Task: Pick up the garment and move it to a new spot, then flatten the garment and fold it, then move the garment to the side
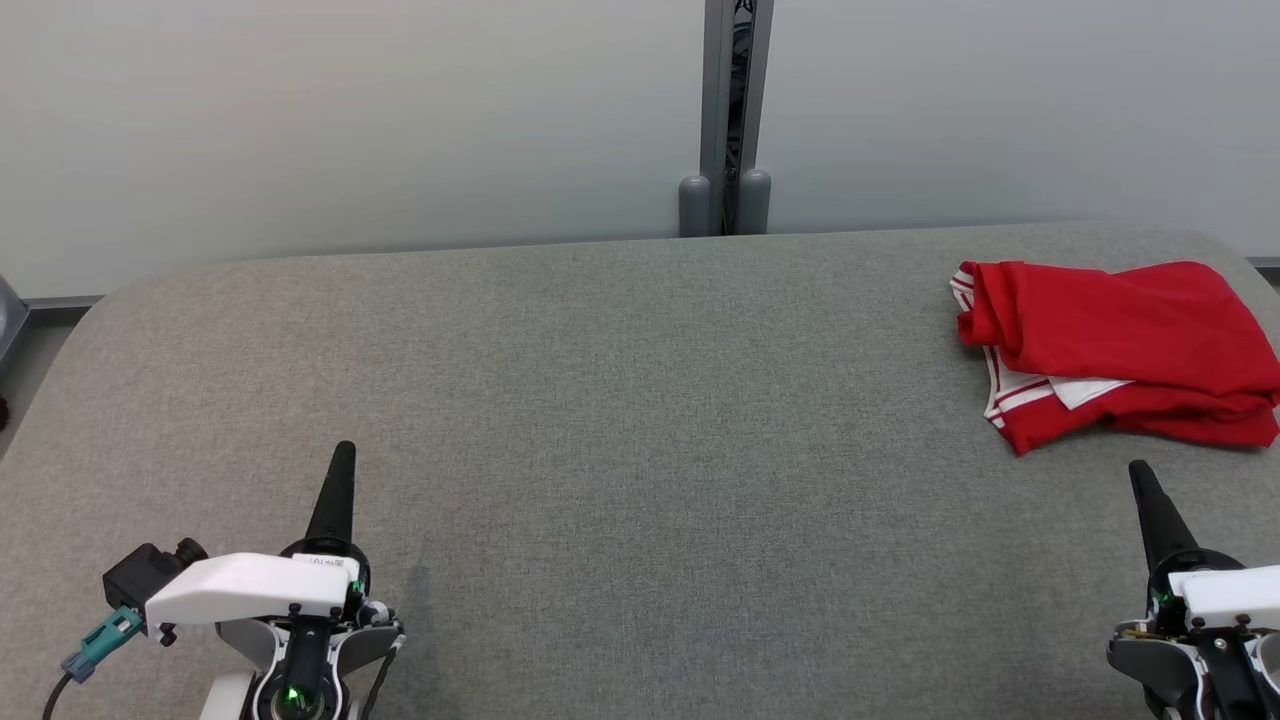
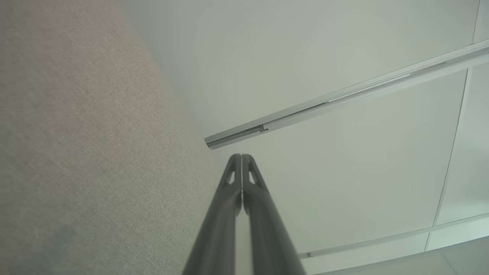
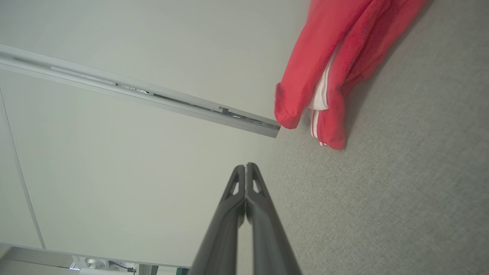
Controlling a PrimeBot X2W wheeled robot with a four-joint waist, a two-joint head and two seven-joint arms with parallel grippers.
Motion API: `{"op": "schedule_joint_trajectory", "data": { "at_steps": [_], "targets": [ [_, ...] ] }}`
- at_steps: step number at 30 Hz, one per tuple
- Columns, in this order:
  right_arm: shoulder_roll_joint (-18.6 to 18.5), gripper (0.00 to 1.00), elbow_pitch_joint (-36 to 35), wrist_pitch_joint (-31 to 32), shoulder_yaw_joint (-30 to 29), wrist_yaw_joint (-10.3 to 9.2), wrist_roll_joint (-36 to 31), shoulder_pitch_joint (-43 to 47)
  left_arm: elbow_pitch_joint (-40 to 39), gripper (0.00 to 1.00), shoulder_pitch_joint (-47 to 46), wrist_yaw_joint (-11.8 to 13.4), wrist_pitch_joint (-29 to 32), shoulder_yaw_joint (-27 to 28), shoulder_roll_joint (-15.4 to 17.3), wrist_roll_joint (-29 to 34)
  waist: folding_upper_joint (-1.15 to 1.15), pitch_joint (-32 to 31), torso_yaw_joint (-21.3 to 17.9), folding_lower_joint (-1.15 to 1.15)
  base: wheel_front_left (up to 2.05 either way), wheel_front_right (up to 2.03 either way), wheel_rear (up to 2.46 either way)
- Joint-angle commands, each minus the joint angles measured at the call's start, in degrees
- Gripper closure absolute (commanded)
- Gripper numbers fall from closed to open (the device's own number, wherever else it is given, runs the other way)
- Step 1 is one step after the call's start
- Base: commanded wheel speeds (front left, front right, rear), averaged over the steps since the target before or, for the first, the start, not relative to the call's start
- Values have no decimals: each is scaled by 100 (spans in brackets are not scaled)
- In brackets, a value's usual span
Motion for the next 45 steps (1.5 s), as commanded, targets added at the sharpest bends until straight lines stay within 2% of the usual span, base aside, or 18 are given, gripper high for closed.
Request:
{"op": "schedule_joint_trajectory", "data": {
  "at_steps": [1, 37, 45],
  "targets": [
    [-51, 100, -6, 64, -57, 12, 165, -106, 10, 100, -158, -51, 37, 32, 34, -170, 0, 4, 1, 0, 0, 0, 0],
    [-48, 100, 181, 544, -491, 14, 1606, -372, 270, 100, -604, -217, 338, 98, 45, -1711, 0, 93, 8, 0, 0, 0, 0],
    [-28, 100, 188, 566, -508, 14, 1594, -369, 273, 100, -620, -214, 335, 97, 45, -1737, 0, 96, 8, 0, 0, 0, 0]
  ]
}}
